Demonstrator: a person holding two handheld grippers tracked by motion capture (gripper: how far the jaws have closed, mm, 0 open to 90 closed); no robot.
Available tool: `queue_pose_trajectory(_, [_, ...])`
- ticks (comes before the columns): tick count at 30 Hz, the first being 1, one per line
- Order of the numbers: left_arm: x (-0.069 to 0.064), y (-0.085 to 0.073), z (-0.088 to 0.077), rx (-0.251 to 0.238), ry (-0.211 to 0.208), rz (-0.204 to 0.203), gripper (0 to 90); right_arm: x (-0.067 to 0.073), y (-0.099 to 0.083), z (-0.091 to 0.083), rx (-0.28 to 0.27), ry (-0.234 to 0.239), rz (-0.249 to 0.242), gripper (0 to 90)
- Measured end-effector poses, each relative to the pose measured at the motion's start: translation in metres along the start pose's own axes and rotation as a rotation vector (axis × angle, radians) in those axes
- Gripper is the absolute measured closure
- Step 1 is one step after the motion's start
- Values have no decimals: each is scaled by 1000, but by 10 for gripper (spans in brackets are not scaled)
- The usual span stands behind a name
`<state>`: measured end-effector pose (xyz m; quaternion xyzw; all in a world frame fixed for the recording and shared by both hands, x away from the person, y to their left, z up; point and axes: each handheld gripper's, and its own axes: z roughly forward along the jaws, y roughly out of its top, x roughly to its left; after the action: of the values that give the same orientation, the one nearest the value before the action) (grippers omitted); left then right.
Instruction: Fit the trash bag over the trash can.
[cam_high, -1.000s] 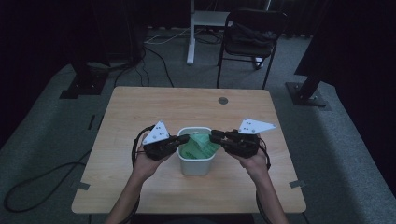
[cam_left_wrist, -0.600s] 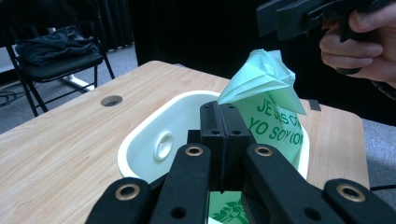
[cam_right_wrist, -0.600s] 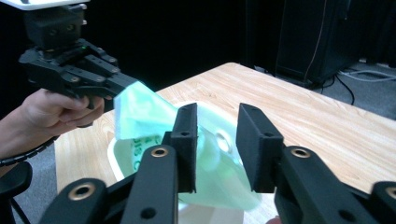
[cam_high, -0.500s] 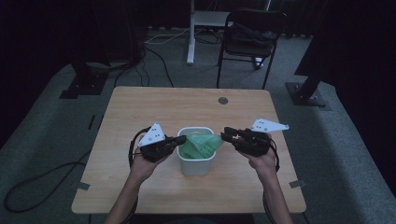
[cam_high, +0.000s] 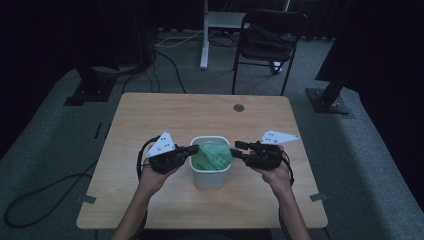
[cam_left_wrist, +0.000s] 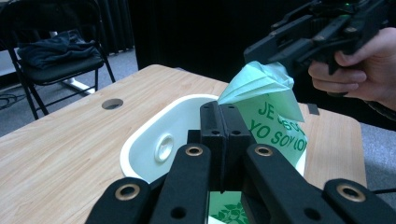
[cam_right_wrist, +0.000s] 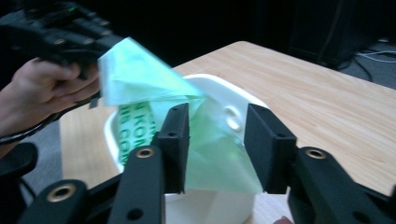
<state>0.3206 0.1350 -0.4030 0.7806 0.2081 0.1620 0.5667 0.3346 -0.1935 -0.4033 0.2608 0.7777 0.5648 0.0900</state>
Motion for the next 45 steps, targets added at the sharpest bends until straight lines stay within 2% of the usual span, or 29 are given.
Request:
queue_pose_trajectory(3, [-1,0,0,0,-4,0,900,3,2,5,13,18,-16,547])
queue_pose_trajectory(6, [-1,0,0,-4,-6,2,900,1,3,10,18,-3,-21,505])
queue_pose_trajectory(9, [-1,1,-2,-10,-2,0,900,-4,2,13,29,10,-6,497])
queue_pose_trajectory(16, [2,-1,-9,-30,6,-12,900,-10,-7,16,67,0,17,486])
queue_pose_trajectory(19, [2,-1,-9,-31,6,-13,900,-10,-8,13,69,1,16,731])
queue_pose_trajectory(22, [2,-3,-10,-30,8,-14,900,-7,-5,9,55,-23,5,886])
queue_pose_trajectory(24, [3,-4,-12,-33,12,-19,900,-5,-3,5,39,-46,0,900])
queue_pose_trajectory(32, [7,-12,-22,-42,29,-42,900,-10,-6,-16,-14,-114,34,900])
queue_pose_trajectory(38, [10,-18,-29,-45,41,-60,900,-14,-11,-26,-33,-142,69,900])
queue_pose_trajectory(43, [12,-26,-33,-37,51,-78,900,-14,-14,-28,-30,-159,74,900])
queue_pose_trajectory(45, [14,-29,-34,-37,56,-90,900,-15,-15,-29,-31,-149,83,900])
